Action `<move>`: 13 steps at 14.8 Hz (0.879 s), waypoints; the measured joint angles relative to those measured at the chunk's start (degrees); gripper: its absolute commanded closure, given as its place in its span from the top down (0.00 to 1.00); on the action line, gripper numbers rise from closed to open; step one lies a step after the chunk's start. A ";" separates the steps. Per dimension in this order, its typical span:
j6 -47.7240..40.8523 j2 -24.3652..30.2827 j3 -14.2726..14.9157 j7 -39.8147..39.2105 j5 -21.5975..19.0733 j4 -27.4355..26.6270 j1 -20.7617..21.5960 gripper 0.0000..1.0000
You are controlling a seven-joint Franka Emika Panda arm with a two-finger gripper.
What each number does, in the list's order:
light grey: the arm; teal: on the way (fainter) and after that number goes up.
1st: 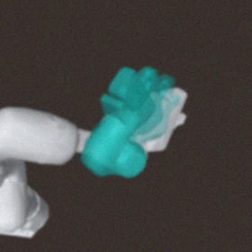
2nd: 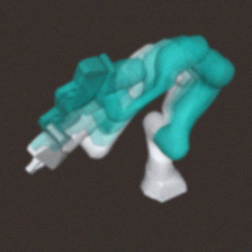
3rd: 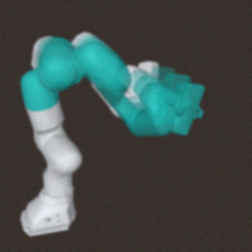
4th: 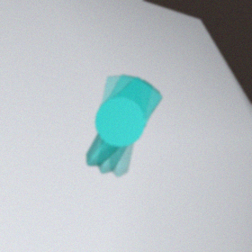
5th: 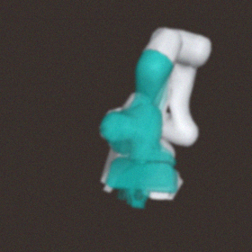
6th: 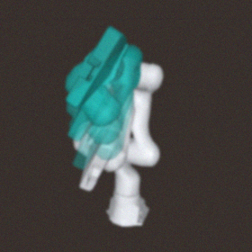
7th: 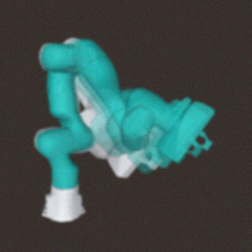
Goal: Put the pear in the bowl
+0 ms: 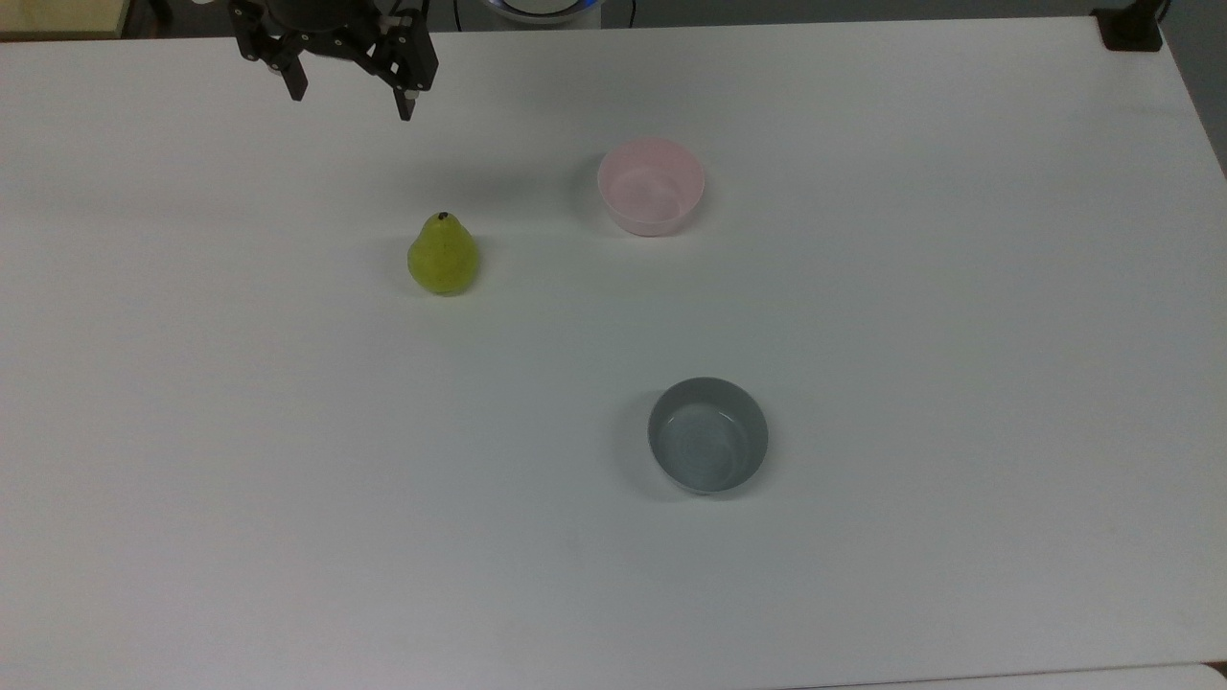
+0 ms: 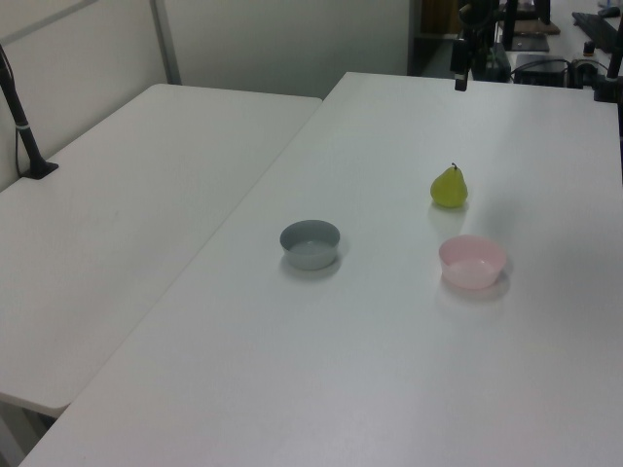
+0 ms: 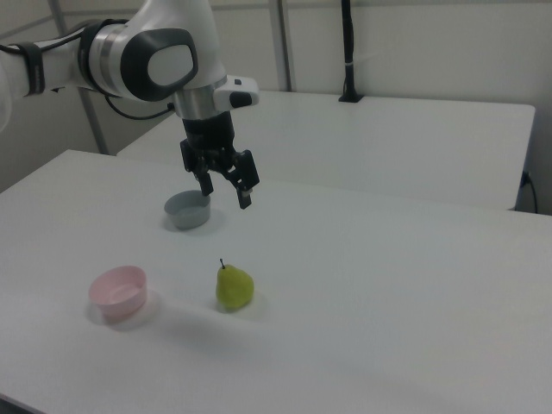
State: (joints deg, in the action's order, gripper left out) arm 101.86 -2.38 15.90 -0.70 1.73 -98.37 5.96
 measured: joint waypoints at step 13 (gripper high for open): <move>1.15 4.88 -0.44 -4.96 -0.05 -6.66 2.17 1.00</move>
State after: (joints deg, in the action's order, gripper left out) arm 103.02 2.49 15.46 -5.66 1.67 -105.04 8.13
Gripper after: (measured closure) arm 0.000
